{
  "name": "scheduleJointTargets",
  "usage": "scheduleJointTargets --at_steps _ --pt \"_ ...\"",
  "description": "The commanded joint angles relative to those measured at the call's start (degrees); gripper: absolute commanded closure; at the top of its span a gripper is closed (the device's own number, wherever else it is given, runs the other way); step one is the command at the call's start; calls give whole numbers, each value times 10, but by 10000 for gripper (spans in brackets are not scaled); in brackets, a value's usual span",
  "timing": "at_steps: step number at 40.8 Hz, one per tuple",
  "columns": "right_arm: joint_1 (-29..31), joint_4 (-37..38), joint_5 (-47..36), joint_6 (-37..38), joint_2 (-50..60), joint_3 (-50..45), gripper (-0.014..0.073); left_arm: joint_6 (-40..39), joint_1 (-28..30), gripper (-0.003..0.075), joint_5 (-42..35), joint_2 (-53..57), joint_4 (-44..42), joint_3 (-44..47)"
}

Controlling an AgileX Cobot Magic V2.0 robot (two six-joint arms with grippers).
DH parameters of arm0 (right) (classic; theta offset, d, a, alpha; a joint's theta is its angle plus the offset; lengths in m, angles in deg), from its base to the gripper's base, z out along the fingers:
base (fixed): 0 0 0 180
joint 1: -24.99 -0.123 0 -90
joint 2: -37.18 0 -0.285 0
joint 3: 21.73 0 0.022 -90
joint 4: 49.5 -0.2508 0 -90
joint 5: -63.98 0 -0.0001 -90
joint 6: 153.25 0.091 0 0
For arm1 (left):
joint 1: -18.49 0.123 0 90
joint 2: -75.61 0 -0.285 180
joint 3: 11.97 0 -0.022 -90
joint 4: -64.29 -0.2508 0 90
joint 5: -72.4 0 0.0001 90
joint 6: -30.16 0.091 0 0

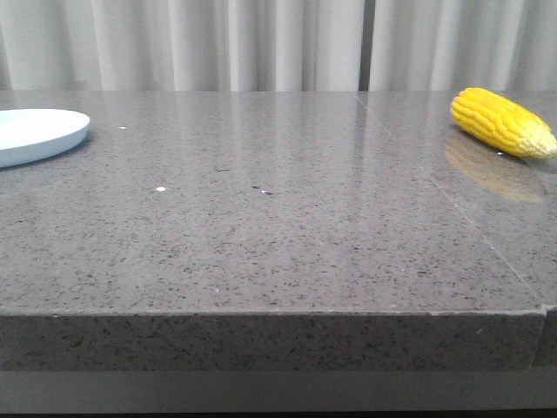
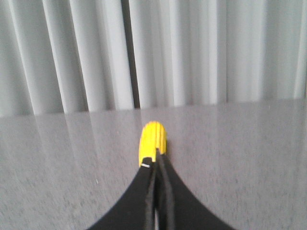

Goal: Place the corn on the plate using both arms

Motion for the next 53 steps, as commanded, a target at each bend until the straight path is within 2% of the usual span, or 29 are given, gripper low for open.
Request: scheduleJointTargets --at_steps 1,13,19,30,45,49,51,53 --pt "1 8 12 -7 -4 85 680 -7 0 741 6 -3 5 -84" --pt "1 8 154 -7 -136 279 680 -7 0 741 179 -121 5 -296" --pt "1 8 217 -7 -206 339 680 -7 0 741 286 -189 5 -366" --pt "1 8 278 -7 -297 346 680 -7 0 741 332 -257 5 -367" --pt "1 8 293 -10 -388 346 673 -7 0 739 358 -279 5 -367" --pt "1 8 298 -27 -397 346 589 -7 0 688 374 -279 5 -367" --pt "1 8 301 -35 -397 346 495 -7 0 617 378 -279 5 -367" --pt "0 8 304 -39 -397 346 372 -7 0 510 378 -279 5 -367"
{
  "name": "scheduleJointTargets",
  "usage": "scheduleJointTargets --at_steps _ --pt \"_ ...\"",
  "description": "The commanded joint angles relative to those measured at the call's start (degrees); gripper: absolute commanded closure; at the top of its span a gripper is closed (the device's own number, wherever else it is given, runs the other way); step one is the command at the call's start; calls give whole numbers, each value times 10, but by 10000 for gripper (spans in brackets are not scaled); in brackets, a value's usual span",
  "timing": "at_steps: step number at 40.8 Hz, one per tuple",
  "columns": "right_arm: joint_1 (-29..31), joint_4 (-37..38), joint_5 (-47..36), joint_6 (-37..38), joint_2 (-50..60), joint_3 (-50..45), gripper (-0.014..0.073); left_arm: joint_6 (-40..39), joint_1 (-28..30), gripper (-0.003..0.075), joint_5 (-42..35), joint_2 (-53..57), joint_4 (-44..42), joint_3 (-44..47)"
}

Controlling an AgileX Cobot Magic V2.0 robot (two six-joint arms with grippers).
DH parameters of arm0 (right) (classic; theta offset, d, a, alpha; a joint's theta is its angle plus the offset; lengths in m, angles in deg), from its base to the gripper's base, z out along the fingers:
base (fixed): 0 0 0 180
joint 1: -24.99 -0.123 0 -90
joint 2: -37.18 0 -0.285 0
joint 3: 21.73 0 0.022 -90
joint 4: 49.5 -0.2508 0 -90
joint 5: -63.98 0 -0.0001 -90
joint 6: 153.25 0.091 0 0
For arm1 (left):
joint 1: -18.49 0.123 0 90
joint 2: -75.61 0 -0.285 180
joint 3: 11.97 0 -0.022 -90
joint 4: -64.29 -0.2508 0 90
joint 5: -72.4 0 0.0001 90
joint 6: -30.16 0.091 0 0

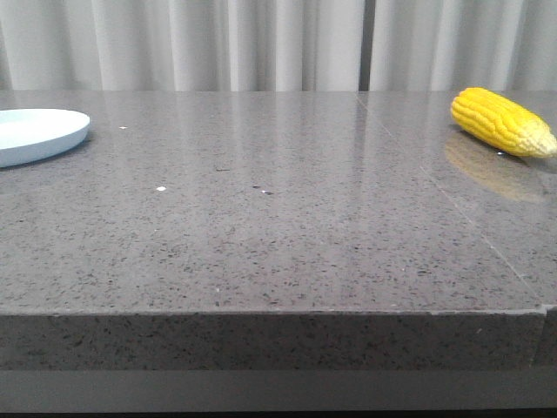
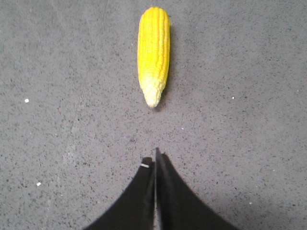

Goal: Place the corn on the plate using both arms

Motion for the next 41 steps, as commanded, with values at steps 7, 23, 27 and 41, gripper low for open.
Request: scheduleJointTargets --at_steps 7,23,27,41 --pt "0 7 -29 -16 -3 17 -1 -7 0 186 -38 -7 0 -15" --pt "0 6 -40 -16 -3 17 -34 -7 0 154 87 -99 -34 -80" --pt "0 6 -40 -16 -3 17 -34 -7 0 154 98 -147 -34 -106" --pt "0 6 -40 -16 -3 17 -34 -7 4 154 90 -350 -38 -173"
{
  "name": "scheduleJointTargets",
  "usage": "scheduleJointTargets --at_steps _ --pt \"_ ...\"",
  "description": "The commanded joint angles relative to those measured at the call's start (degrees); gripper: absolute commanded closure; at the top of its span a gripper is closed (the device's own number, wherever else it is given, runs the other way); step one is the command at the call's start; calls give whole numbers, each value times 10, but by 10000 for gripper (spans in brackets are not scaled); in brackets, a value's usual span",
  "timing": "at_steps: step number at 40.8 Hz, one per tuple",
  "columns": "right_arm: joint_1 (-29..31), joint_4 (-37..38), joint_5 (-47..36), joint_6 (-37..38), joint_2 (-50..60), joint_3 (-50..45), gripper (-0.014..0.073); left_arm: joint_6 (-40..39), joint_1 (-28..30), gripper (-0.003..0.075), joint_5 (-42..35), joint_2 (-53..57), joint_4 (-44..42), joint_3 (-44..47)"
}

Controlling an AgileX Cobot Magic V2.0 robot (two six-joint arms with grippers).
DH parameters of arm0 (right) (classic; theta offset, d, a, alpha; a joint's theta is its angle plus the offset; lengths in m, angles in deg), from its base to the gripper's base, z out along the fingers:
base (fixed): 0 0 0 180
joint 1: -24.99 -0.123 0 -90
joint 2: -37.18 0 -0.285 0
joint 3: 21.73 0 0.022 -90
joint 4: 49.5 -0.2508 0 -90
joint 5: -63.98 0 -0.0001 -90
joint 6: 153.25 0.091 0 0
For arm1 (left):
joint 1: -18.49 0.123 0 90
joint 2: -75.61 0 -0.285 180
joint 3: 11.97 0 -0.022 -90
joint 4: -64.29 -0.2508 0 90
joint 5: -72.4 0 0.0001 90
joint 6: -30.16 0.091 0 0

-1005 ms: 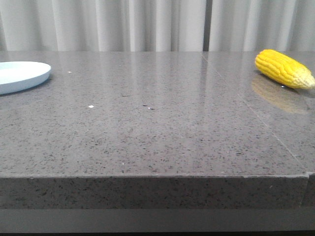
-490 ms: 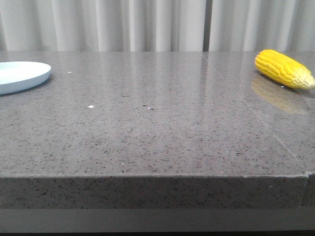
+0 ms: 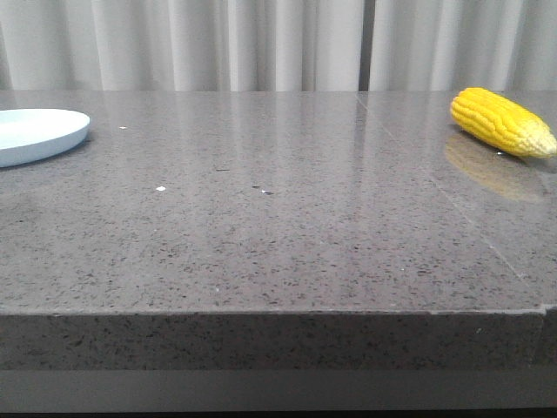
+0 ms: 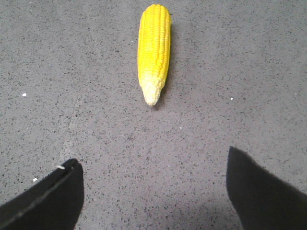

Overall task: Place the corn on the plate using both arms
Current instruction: 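Lower the left gripper to the rim of the pale blue plate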

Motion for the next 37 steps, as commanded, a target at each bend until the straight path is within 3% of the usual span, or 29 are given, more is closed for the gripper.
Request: scheduleJointTargets --at_steps 1,10,18,37 --pt "0 6 -40 -5 -3 17 -34 -7 9 154 -28 -60 -2 -44" --pt "0 6 -40 -5 -3 17 -34 1 87 154 -28 -178 45 -114" --pt "0 6 -40 -5 -3 17 -34 96 147 154 -31 -270 172 -178" --pt "0 6 -40 -5 -3 17 -34 104 159 154 -34 -409 208 -289"
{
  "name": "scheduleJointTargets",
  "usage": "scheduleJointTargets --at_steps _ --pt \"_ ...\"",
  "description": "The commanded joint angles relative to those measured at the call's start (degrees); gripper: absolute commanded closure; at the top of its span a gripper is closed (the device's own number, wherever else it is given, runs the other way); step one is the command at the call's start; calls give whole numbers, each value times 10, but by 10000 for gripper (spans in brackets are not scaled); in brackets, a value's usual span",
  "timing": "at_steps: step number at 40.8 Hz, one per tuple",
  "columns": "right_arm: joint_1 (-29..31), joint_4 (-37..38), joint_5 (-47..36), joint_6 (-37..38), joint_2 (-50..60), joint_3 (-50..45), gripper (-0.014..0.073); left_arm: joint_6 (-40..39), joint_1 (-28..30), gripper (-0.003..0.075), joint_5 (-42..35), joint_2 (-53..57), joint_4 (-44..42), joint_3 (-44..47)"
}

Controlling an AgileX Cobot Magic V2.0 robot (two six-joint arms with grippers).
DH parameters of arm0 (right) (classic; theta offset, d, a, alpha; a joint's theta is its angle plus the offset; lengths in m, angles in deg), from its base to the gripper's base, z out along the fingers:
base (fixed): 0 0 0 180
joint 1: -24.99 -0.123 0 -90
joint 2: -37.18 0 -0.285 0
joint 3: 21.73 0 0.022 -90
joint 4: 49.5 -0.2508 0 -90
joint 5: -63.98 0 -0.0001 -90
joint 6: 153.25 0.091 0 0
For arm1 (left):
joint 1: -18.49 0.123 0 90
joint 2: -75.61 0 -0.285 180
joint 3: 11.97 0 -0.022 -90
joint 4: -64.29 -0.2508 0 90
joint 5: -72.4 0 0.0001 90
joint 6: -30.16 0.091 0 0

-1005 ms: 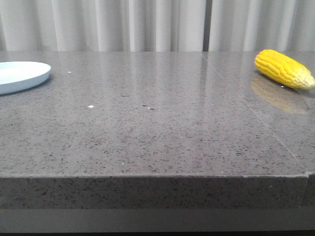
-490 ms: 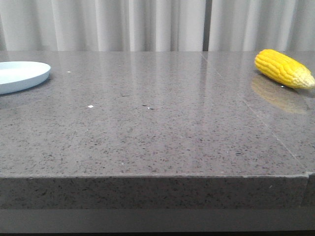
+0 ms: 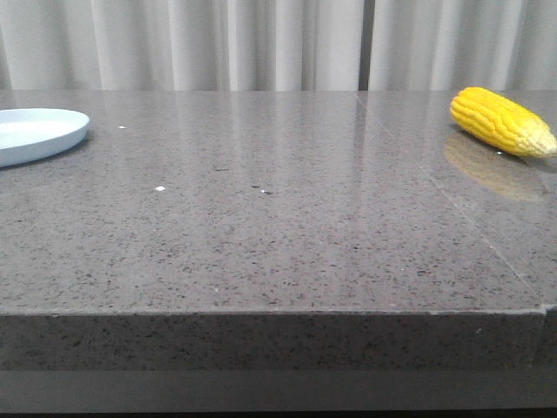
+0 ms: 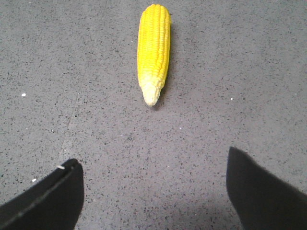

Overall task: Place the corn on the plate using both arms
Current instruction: 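Lower the left gripper to the rim of the pale blue plate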

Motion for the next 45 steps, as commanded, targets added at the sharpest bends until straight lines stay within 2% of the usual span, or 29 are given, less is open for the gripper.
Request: scheduleJointTargets --at_steps 1,13,17,23,30,33,45 --pt "0 6 -40 -5 -3 17 -34 2 0 154 -25 3 19 -34" --pt "0 6 -40 -5 -3 17 -34 2 0 157 -36 -36 29 -50" --pt "0 6 -40 -5 -3 17 -34 3 0 190 -30 -40 29 -50" --pt "0 6 -40 -5 -3 17 -34 3 0 349 -27 -41 29 -50" --pt "0 6 -40 -5 -3 17 -34 3 0 650 -15 -41 28 -50" --pt "0 6 -40 -5 -3 17 -34 3 0 732 -14 -41 27 -50" --pt "0 6 -40 -5 -3 17 -34 3 0 741 -8 -38 32 -50"
